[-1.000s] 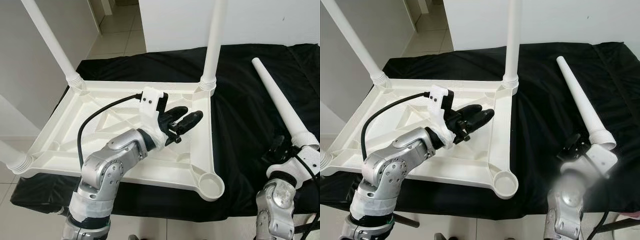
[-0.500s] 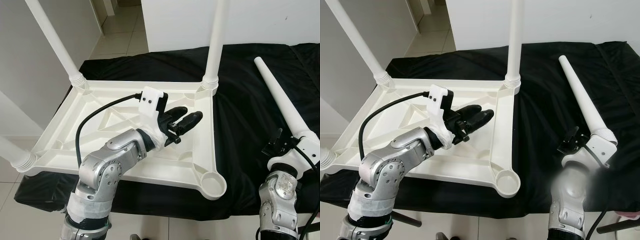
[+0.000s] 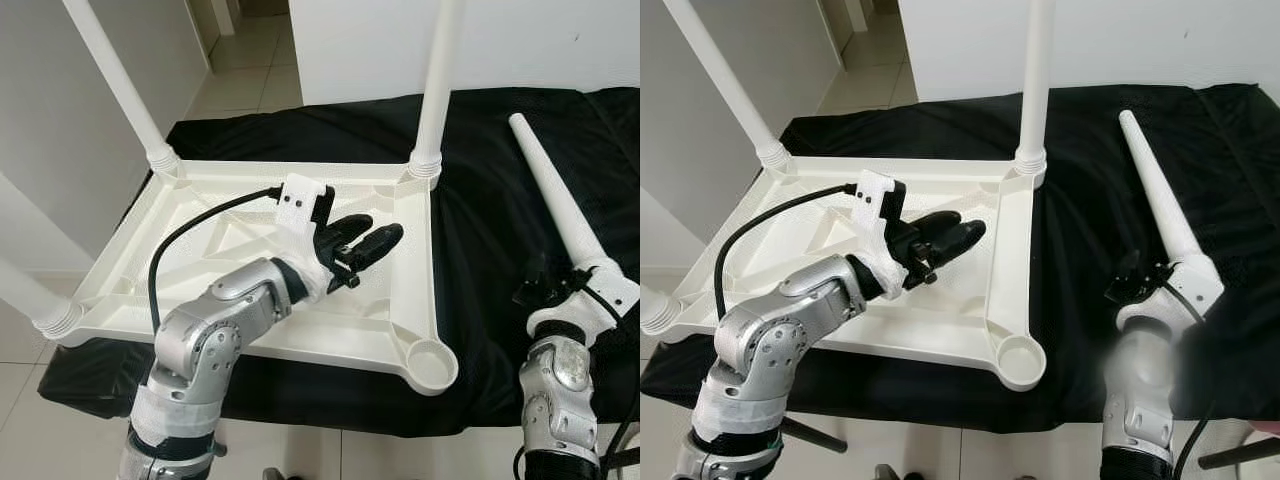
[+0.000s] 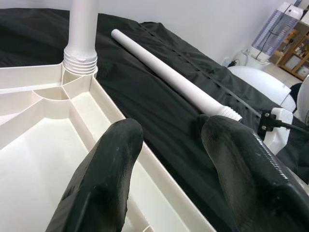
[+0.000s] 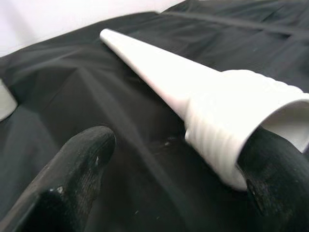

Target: Building children table

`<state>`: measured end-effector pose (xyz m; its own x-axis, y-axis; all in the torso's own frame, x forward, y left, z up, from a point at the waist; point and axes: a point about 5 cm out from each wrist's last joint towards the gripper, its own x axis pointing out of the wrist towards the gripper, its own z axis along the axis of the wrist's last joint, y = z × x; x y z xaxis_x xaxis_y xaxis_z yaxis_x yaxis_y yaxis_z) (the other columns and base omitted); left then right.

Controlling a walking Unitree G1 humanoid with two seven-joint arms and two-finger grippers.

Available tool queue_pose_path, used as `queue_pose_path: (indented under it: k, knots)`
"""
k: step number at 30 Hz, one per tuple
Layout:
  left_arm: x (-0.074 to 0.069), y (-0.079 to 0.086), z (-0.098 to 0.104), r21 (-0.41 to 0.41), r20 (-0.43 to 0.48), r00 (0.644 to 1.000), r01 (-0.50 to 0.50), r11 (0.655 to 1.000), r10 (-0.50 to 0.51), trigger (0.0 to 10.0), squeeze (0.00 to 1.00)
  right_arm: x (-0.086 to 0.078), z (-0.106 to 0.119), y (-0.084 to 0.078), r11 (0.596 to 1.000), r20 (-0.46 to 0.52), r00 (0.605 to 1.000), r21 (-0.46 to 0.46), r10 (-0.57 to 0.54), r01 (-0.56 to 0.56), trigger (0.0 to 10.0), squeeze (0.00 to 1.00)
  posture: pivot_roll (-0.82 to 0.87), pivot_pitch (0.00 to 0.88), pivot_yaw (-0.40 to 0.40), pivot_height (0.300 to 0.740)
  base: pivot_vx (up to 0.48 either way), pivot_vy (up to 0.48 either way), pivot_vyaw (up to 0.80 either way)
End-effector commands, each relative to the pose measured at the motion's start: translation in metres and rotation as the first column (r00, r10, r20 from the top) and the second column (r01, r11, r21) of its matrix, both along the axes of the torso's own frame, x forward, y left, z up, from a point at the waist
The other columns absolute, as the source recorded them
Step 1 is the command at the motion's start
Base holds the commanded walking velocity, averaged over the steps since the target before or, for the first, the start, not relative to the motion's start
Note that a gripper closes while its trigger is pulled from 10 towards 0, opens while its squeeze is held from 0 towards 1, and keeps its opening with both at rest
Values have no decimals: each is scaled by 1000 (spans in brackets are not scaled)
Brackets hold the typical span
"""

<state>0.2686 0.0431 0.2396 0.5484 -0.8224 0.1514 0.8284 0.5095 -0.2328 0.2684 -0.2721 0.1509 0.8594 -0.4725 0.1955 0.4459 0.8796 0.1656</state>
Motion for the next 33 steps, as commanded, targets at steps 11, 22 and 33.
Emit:
queue_pose_path:
  k: [11, 22, 33]
  knots:
    - [0, 4, 4, 6, 10, 1000, -13, 1000, 13, 10000, 0, 17, 1, -11, 986, -38, 985, -2, 169, -169, 10000, 0, -47, 117, 193, 740, 0, 0, 0]
    - [3, 3, 2, 35, 19, 999, -30, 999, 29, 10000, 0, 36, 18, -1, 968, 2, 970, -63, 244, -244, 0, 0, -48, 105, 190, 740, 0, 0, 0]
    - [9, 8, -6, 66, 38, 994, -101, 993, 99, 10000, 0, 35, 24, -1, 987, 47, 990, -96, 132, -127, 9255, 0, -56, 73, 147, 740, 0, 0, 0]
